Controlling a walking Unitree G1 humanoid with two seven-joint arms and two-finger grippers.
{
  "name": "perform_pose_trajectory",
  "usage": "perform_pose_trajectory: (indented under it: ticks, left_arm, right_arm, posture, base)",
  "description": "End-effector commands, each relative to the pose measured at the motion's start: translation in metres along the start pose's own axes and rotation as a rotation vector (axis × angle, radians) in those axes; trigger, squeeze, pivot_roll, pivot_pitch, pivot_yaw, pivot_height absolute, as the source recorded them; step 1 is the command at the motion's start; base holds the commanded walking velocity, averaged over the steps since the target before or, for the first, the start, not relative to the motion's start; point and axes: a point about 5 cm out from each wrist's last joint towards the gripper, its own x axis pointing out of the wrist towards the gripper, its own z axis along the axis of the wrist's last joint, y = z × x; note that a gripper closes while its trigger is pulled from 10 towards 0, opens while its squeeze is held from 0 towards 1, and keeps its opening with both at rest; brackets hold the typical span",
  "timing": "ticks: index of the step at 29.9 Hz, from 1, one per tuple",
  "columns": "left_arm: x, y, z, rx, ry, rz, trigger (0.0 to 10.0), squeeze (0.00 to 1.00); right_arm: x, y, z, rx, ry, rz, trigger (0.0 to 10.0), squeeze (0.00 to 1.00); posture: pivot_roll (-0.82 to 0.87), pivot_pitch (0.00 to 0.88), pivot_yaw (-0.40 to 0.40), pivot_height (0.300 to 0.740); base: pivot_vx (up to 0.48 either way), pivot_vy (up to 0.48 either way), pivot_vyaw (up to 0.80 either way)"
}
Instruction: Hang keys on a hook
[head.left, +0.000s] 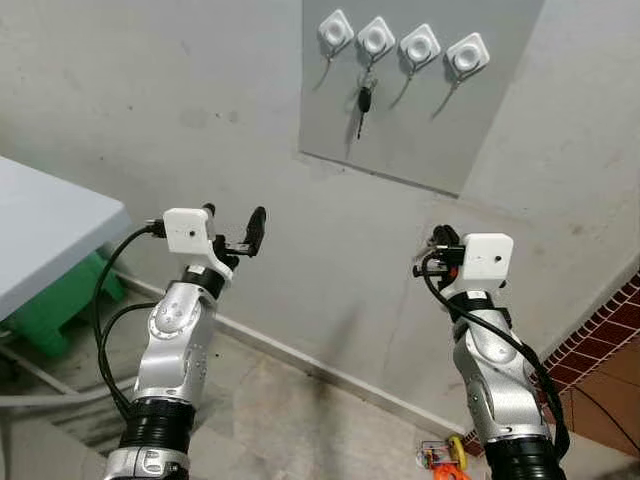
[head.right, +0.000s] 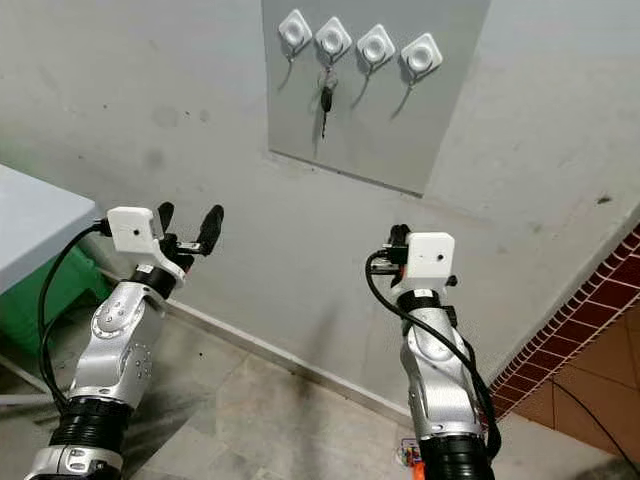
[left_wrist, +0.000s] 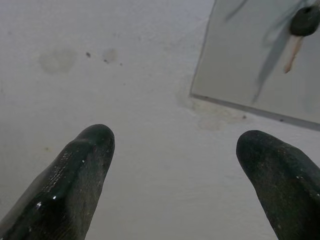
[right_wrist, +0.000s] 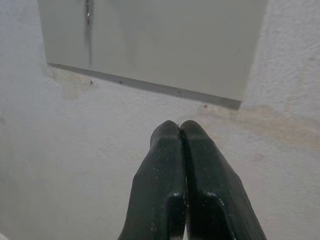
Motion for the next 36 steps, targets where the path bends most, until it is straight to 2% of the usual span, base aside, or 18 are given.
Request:
perform_pose_trajectory:
  ticks: [1, 10, 12, 18, 22, 25, 36]
  left_arm:
    - [0.0039, 0.0009, 0.0039, 0.005, -0.004, 0.005, 10.0, 0.0]
    - [0.0038, 0.0016, 0.0036, 0.003, 0.001, 0.011, 10.0, 0.0]
    - [0.004, 0.0022, 0.0032, 0.041, 0.009, 0.027, 10.0, 0.0]
    - [0.0057, 0.0037, 0.0005, 0.008, 0.042, 0.057, 10.0, 0.0]
    - [0.0062, 0.0038, 0.0013, 0.04, 0.04, 0.049, 10.0, 0.0]
    - [0.0065, 0.0029, 0.0011, 0.06, 0.042, 0.05, 10.0, 0.0]
    - [0.0073, 0.002, -0.0015, 0.034, 0.075, 0.048, 10.0, 0.0]
  right_arm:
    - [0.0033, -0.0014, 0.0045, 0.0, -0.01, -0.01, 10.0, 0.0]
    - [0.0036, -0.0001, 0.0046, 0.002, -0.008, -0.006, 10.0, 0.0]
    - [0.0036, 0.0, 0.0044, 0.001, -0.007, -0.006, 10.0, 0.0]
    - [0.0035, 0.0001, 0.0039, 0.001, -0.004, -0.006, 10.0, 0.0]
    - [0.003, -0.0001, 0.0033, 0.0, -0.004, -0.011, 10.0, 0.0]
    - [0.0026, -0.0005, 0.0039, -0.003, -0.013, -0.022, 10.0, 0.0]
    - [0.0012, -0.0002, 0.0024, -0.006, -0.002, -0.024, 10.0, 0.0]
  posture:
    - [-0.03, 0.0, -0.024, 0.74]
    - [-0.02, 0.0, -0.026, 0.74]
    - [-0.02, 0.0, -0.026, 0.74]
    - [-0.02, 0.0, -0.026, 0.74]
    - [-0.02, 0.0, -0.022, 0.74]
    - [-0.02, 0.0, -0.022, 0.74]
    - [-0.03, 0.0, -0.018, 0.74]
  base:
    - [0.0, 0.0, -0.71]
    - [0.0, 0.386, -0.71]
    - [0.0, 0.0, -0.72]
    - [0.0, 0.0, -0.71]
    - [0.0, 0.0, -0.71]
    - [0.0, 0.0, -0.29]
    - [0.0, 0.0, 0.0]
